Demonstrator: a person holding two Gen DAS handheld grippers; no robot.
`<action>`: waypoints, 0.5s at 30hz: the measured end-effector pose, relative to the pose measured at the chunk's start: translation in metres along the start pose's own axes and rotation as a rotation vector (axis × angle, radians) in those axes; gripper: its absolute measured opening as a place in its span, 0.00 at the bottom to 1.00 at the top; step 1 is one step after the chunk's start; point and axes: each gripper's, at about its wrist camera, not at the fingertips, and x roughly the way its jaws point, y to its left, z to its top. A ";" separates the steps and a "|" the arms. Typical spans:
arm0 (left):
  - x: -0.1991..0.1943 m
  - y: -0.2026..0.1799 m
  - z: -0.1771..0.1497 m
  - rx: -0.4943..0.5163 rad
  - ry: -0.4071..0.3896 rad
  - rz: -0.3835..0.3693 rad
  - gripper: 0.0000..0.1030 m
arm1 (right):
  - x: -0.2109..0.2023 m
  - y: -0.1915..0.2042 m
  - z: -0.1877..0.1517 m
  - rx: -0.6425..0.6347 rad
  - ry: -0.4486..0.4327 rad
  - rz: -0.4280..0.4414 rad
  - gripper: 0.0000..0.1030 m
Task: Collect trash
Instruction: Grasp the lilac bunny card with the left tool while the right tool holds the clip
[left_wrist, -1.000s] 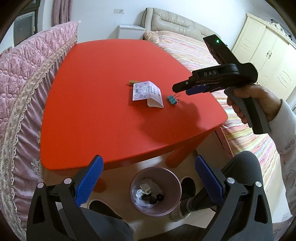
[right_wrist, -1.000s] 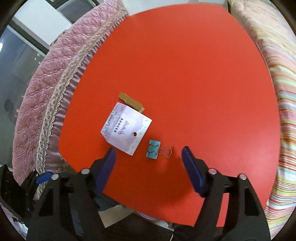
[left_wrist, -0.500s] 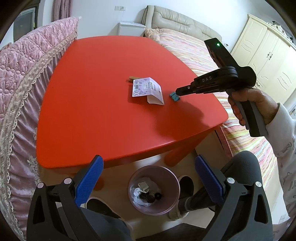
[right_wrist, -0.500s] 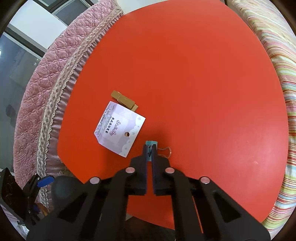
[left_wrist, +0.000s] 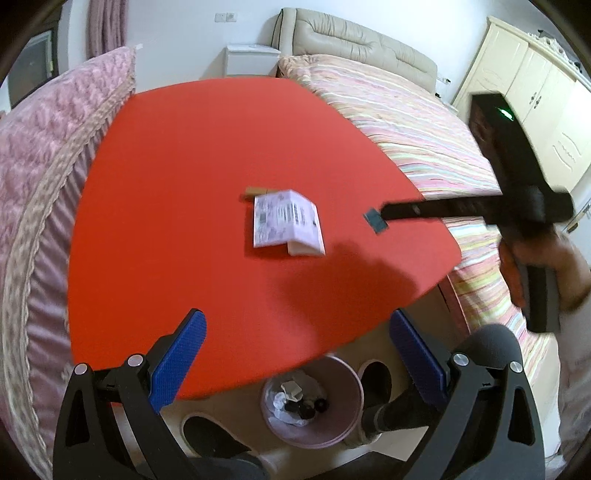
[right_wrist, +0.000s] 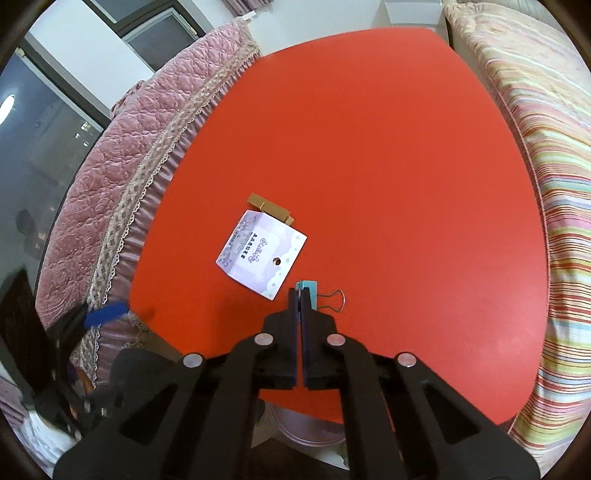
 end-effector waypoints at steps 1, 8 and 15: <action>0.003 0.001 0.006 0.000 0.008 -0.006 0.93 | -0.001 0.000 -0.001 -0.001 -0.001 -0.002 0.01; 0.041 0.010 0.054 -0.019 0.102 -0.015 0.93 | -0.008 -0.005 -0.008 0.006 -0.009 -0.012 0.01; 0.086 0.032 0.072 -0.104 0.228 -0.044 0.92 | -0.010 -0.007 -0.010 0.008 -0.012 -0.017 0.01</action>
